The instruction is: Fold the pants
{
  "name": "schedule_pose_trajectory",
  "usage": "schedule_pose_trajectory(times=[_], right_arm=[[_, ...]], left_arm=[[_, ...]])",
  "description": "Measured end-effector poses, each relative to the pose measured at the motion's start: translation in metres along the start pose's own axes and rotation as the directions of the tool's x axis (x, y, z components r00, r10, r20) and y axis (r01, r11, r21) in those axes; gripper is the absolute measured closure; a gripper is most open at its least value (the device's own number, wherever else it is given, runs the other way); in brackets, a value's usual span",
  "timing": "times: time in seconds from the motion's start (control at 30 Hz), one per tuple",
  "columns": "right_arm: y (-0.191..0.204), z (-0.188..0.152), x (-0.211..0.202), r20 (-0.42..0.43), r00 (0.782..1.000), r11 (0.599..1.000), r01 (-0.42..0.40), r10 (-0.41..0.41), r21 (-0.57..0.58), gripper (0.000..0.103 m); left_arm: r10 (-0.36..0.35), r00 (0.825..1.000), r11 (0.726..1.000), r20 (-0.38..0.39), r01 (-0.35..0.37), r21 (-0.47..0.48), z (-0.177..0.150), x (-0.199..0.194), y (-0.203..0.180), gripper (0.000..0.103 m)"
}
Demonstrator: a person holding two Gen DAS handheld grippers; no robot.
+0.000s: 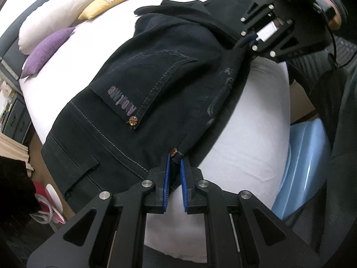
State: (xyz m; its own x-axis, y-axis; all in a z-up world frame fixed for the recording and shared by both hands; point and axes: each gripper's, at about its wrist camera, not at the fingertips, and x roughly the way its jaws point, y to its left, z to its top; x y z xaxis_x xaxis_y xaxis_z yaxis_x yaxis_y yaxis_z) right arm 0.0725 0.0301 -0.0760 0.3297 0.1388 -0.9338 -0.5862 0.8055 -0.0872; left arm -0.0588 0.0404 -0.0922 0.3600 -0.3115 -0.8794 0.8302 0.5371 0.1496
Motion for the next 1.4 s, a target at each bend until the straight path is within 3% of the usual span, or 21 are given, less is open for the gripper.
schedule_pose_trajectory(times=[0.2, 0.27, 0.4, 0.53, 0.67, 0.73, 0.9, 1.0, 1.13, 1.2, 1.23, 1.3, 1.4], right_arm=[[-0.001, -0.012, -0.018, 0.045, 0.999, 0.998, -0.017, 0.014, 0.064, 0.085], [-0.008, -0.016, -0.024, 0.06, 0.997, 0.993, -0.062, 0.057, 0.098, 0.074], [-0.016, -0.017, -0.048, 0.114, 0.99, 0.988, -0.093, 0.079, 0.127, 0.074], [-0.039, -0.005, -0.07, 0.222, 0.969, 0.964, -0.156, 0.107, 0.215, 0.074], [-0.05, 0.014, -0.074, 0.273, 0.955, 0.944, -0.188, 0.112, 0.272, 0.074], [-0.046, 0.021, -0.064, 0.255, 0.957, 0.944, -0.206, 0.139, 0.26, 0.074], [-0.034, 0.006, 0.0, 0.078, 0.987, 0.95, -0.159, 0.143, 0.267, 0.073], [-0.034, -0.011, 0.0, 0.146, 0.98, 0.939, -0.176, 0.138, 0.297, 0.072], [-0.043, -0.018, -0.021, 0.191, 0.969, 0.912, -0.213, 0.153, 0.349, 0.07], [-0.05, -0.025, -0.029, 0.234, 0.959, 0.899, -0.238, 0.158, 0.367, 0.059], [-0.051, -0.029, -0.025, 0.222, 0.961, 0.895, -0.242, 0.166, 0.374, 0.054], [-0.052, -0.035, -0.015, 0.178, 0.966, 0.892, -0.242, 0.186, 0.381, 0.053], [-0.066, -0.044, -0.034, 0.231, 0.948, 0.863, -0.298, 0.219, 0.408, 0.054]], left_arm=[[0.034, 0.999, 0.999, -0.002, -0.034, -0.034, -0.002, -0.009, -0.003, 0.087], [0.018, 1.0, 0.997, -0.021, -0.019, -0.072, -0.005, -0.014, 0.003, 0.087], [0.01, 0.999, 0.992, -0.043, -0.016, -0.126, -0.008, -0.029, 0.01, 0.087], [0.021, 1.0, 0.984, 0.014, -0.018, -0.179, 0.003, -0.051, 0.014, 0.087], [0.045, 0.996, 0.974, 0.074, -0.027, -0.227, 0.029, -0.057, 0.016, 0.087], [0.038, 0.995, 0.965, 0.095, -0.011, -0.263, 0.043, -0.05, 0.015, 0.087], [-0.004, 0.996, 0.949, 0.084, 0.03, -0.314, 0.073, -0.013, 0.008, 0.087], [-0.054, 0.999, 0.922, 0.002, 0.051, -0.384, 0.08, 0.026, 0.007, 0.087], [-0.072, 0.994, 0.892, 0.088, 0.104, -0.439, 0.096, 0.023, 0.007, 0.087], [-0.083, 0.987, 0.875, 0.135, 0.137, -0.464, 0.106, 0.02, 0.011, 0.087], [-0.09, 0.987, 0.871, 0.134, 0.143, -0.47, 0.111, 0.024, 0.012, 0.087], [-0.096, 0.99, 0.872, 0.105, 0.134, -0.471, 0.118, 0.037, 0.01, 0.087], [-0.127, 0.991, 0.877, 0.046, 0.134, -0.462, 0.123, 0.06, 0.002, 0.087]])
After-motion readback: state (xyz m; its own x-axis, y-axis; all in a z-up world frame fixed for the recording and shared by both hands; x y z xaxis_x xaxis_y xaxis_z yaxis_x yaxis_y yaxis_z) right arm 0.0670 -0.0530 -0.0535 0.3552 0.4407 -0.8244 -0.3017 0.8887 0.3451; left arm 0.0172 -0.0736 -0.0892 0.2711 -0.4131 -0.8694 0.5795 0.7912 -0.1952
